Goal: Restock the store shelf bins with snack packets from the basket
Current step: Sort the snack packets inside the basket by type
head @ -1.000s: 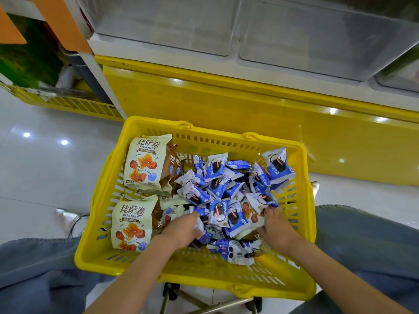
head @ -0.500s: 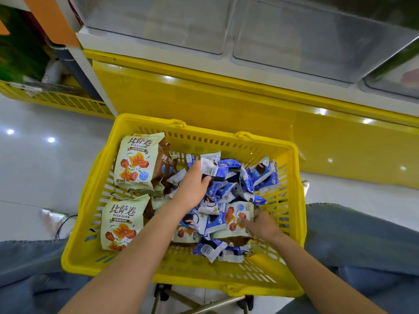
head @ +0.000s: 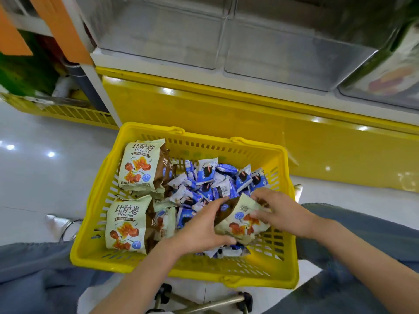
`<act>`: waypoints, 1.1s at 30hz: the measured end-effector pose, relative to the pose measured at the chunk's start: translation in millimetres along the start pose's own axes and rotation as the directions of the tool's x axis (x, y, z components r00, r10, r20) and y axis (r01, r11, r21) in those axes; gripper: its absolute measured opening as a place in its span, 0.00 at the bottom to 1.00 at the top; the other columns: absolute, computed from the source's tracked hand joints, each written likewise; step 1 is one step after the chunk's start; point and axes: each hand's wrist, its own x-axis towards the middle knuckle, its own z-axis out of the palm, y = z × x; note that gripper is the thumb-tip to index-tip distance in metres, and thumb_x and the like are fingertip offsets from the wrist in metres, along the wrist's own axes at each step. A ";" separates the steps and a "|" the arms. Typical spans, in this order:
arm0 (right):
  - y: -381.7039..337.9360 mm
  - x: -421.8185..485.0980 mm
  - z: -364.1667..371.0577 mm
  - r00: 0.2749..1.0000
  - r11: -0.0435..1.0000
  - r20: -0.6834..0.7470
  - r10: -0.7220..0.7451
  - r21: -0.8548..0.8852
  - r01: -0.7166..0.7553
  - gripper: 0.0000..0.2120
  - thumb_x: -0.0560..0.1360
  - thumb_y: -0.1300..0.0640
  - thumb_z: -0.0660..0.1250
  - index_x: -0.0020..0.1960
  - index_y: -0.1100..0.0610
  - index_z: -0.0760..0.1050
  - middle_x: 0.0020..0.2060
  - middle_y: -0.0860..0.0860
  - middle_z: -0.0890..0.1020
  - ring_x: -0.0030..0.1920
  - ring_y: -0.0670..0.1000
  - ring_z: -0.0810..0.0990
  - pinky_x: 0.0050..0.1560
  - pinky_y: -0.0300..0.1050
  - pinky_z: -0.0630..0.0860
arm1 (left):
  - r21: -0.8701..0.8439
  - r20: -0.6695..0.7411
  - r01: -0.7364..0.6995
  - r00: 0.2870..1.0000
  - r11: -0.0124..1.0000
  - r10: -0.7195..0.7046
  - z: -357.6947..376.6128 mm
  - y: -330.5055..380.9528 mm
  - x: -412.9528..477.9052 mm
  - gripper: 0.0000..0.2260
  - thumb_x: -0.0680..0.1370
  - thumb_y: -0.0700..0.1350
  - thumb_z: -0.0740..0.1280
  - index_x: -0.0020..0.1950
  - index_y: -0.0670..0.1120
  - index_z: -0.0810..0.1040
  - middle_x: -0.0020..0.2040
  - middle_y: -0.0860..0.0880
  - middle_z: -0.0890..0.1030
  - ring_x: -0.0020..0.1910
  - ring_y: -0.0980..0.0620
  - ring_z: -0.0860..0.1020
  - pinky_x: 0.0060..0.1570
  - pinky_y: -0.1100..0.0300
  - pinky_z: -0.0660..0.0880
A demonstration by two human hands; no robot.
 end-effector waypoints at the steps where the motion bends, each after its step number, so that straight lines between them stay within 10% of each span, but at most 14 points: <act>1: -5.1 -0.8 -4.9 1.000 0.991 -0.005 -0.015 0.130 0.015 0.07 0.76 0.56 0.67 0.50 0.57 0.72 0.48 0.53 0.79 0.47 0.53 0.78 0.48 0.47 0.74 | -0.069 -0.018 0.000 1.000 0.998 -0.001 2.3 4.3 -4.1 0.40 0.65 0.54 0.77 0.70 0.60 0.57 0.65 0.58 0.69 0.60 0.62 0.72 0.61 0.58 0.73; 6: -30.9 0.2 -4.4 0.964 0.808 -0.224 0.146 0.588 0.015 0.20 0.71 0.46 0.65 0.60 0.52 0.69 0.57 0.47 0.77 0.57 0.44 0.77 0.54 0.39 0.76 | -0.374 -0.298 -0.041 0.951 0.926 -0.078 -9.8 20.9 -23.6 0.28 0.63 0.54 0.77 0.56 0.63 0.64 0.51 0.60 0.77 0.43 0.68 0.78 0.39 0.72 0.76; 9: -50.9 2.3 14.6 0.978 0.741 -0.108 0.177 0.668 -0.060 0.36 0.62 0.35 0.66 0.65 0.49 0.64 0.58 0.44 0.76 0.59 0.44 0.77 0.60 0.45 0.75 | -0.389 -0.447 -0.099 0.890 0.916 -0.093 -22.6 25.9 -39.9 0.21 0.69 0.55 0.72 0.55 0.62 0.64 0.50 0.63 0.77 0.44 0.73 0.76 0.36 0.78 0.71; 13: -83.0 17.4 42.3 0.976 0.622 -0.111 0.189 0.783 -0.031 0.25 0.68 0.45 0.70 0.62 0.48 0.68 0.55 0.45 0.80 0.49 0.42 0.83 0.44 0.35 0.79 | -0.227 -0.490 -0.125 0.872 0.966 -0.002 -45.5 19.6 -73.5 0.17 0.71 0.67 0.58 0.57 0.65 0.65 0.52 0.68 0.75 0.51 0.72 0.74 0.42 0.77 0.71; 16: -106.9 32.6 55.7 0.973 0.637 -0.101 0.209 0.769 -0.057 0.22 0.72 0.45 0.69 0.61 0.50 0.68 0.55 0.44 0.79 0.51 0.43 0.81 0.52 0.39 0.79 | 0.056 -0.707 -0.014 0.706 0.998 0.050 -74.1 -8.5 -95.4 0.15 0.77 0.60 0.53 0.60 0.58 0.70 0.55 0.57 0.73 0.56 0.59 0.73 0.55 0.64 0.70; 20: -146.7 58.7 88.1 0.975 0.660 -0.103 0.197 0.749 -0.054 0.15 0.75 0.46 0.66 0.56 0.49 0.65 0.48 0.39 0.76 0.44 0.33 0.74 0.36 0.21 0.70 | 0.069 -0.877 0.305 0.472 0.950 -0.088 -110.9 -57.4 -111.4 0.14 0.80 0.42 0.59 0.64 0.39 0.69 0.58 0.40 0.72 0.59 0.41 0.70 0.59 0.48 0.67; 24: -174.5 80.2 127.0 0.992 0.755 -0.057 0.116 0.654 -0.051 0.14 0.77 0.49 0.65 0.59 0.53 0.67 0.55 0.46 0.77 0.58 0.49 0.78 0.56 0.38 0.75 | -0.229 -0.743 0.296 0.562 0.927 -0.363 -112.1 -82.8 -115.7 0.12 0.82 0.46 0.52 0.54 0.41 0.72 0.51 0.40 0.77 0.50 0.43 0.73 0.47 0.55 0.66; 27: -171.1 83.0 139.1 0.978 0.921 0.163 0.128 0.348 -0.178 0.18 0.77 0.43 0.61 0.55 0.57 0.68 0.44 0.55 0.81 0.42 0.57 0.82 0.50 0.55 0.79 | -0.264 -0.749 0.271 0.547 0.926 -0.373 -107.7 -87.7 -115.3 0.13 0.82 0.49 0.50 0.48 0.46 0.70 0.44 0.47 0.75 0.44 0.48 0.72 0.43 0.57 0.64; 33: -147.3 81.4 140.1 0.977 0.943 0.214 0.001 0.324 -0.071 0.22 0.79 0.45 0.58 0.65 0.59 0.66 0.48 0.53 0.81 0.45 0.50 0.81 0.49 0.44 0.77 | -0.253 -0.755 0.293 0.536 0.922 -0.378 -109.6 -85.3 -115.8 0.13 0.82 0.50 0.50 0.49 0.46 0.71 0.46 0.45 0.77 0.47 0.45 0.75 0.45 0.53 0.71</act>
